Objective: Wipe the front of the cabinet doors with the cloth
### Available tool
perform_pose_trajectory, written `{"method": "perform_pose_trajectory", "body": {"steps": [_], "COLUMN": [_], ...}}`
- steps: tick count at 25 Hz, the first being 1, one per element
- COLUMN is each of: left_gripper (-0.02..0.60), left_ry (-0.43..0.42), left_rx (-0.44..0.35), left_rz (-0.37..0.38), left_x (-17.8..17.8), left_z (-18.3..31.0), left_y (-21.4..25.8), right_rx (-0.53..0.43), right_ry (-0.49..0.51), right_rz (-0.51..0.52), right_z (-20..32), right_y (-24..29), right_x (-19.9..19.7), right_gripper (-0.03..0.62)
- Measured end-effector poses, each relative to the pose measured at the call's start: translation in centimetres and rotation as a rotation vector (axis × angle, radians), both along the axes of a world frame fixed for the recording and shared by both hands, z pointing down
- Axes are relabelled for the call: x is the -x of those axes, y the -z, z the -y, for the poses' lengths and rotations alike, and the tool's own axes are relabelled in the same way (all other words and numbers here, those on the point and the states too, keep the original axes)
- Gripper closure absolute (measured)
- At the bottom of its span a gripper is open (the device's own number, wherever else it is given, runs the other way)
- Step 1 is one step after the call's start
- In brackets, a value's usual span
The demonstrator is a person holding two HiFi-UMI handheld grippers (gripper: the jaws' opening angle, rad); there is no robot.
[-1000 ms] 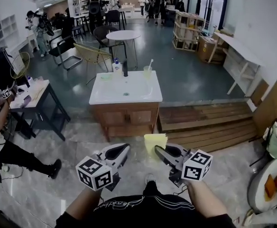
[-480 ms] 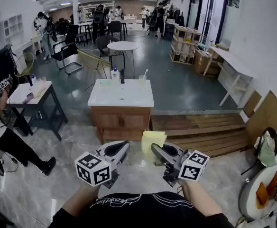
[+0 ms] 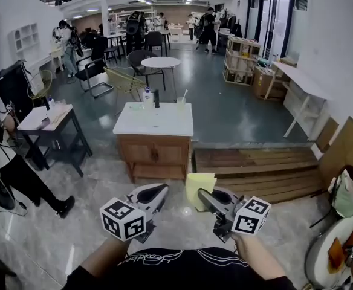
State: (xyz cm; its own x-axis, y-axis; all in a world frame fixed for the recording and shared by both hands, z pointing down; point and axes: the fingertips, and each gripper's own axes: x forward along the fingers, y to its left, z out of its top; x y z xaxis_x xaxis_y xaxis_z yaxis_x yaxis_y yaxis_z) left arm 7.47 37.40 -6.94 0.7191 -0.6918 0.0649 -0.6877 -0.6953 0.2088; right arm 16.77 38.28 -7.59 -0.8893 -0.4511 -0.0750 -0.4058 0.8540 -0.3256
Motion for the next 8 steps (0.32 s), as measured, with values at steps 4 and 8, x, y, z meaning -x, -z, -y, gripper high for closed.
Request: {"method": "perform_pose_trajectory", "body": {"steps": [4,8], "left_gripper": [0.575,0.575], "left_ry": [0.022,0.038], "left_rx": [-0.006,-0.004], "left_rz": [0.004,0.009], "left_x": [-1.2,-2.3], "left_z": [-0.9,-2.2], "left_y": [-0.5,-1.1], "right_rx": [-0.019,-0.014], "right_ry": [0.008,0.024], "right_rz": [0.002,0.001], "right_z": [-0.7,-2.2], "right_y": [-0.1,-1.0], "right_x": [-1.1,-1.9], "right_gripper": [0.554,0.554]}}
